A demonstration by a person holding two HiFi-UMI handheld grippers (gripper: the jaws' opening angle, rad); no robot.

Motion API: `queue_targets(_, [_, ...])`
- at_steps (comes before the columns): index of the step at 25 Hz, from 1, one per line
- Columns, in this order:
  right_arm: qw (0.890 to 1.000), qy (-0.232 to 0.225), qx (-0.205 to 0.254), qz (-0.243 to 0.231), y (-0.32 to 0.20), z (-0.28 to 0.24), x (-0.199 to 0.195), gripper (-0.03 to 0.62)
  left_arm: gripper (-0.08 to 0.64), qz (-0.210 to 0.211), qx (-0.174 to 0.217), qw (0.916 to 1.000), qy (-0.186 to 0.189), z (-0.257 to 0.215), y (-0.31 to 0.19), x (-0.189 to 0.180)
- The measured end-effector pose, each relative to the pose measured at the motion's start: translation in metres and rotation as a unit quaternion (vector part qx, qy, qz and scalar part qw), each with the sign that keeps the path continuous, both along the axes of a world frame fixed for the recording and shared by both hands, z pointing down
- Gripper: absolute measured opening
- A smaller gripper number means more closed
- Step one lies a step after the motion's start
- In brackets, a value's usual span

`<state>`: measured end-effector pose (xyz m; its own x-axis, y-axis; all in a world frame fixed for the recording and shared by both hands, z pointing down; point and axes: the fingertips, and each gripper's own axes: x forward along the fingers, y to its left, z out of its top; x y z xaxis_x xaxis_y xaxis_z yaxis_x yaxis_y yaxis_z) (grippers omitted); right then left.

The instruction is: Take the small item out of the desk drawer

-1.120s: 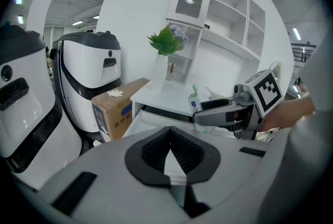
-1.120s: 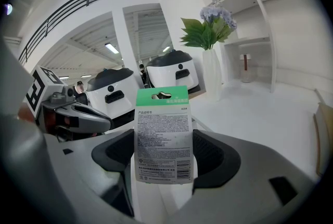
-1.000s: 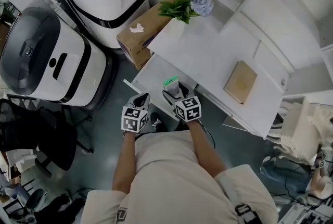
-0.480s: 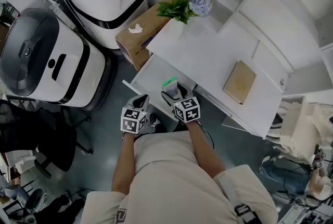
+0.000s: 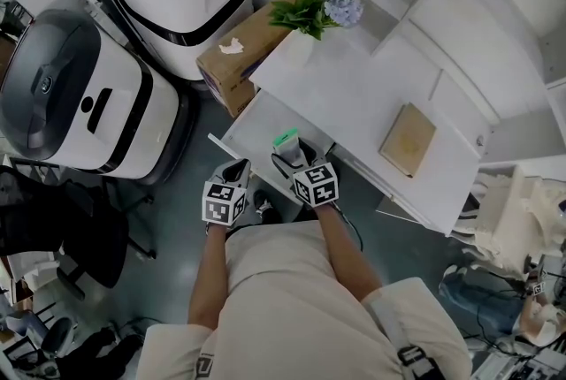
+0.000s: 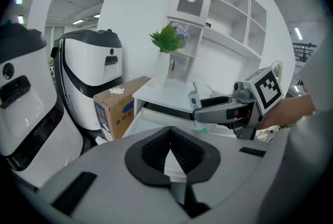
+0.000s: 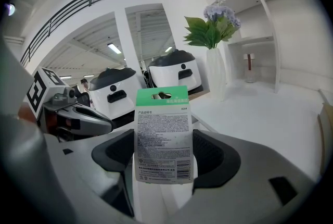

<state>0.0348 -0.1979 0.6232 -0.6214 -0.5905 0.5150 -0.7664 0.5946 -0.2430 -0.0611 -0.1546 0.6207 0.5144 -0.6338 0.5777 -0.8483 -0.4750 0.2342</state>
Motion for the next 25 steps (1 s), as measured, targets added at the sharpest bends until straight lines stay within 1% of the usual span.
queue_targets(25, [1.000,0.004,0.000,0.004,-0.0055,0.0003,0.0011,0.365,0.017,0.017,-0.001,0.9999,0.000,-0.0005,-0.0022,0.0030])
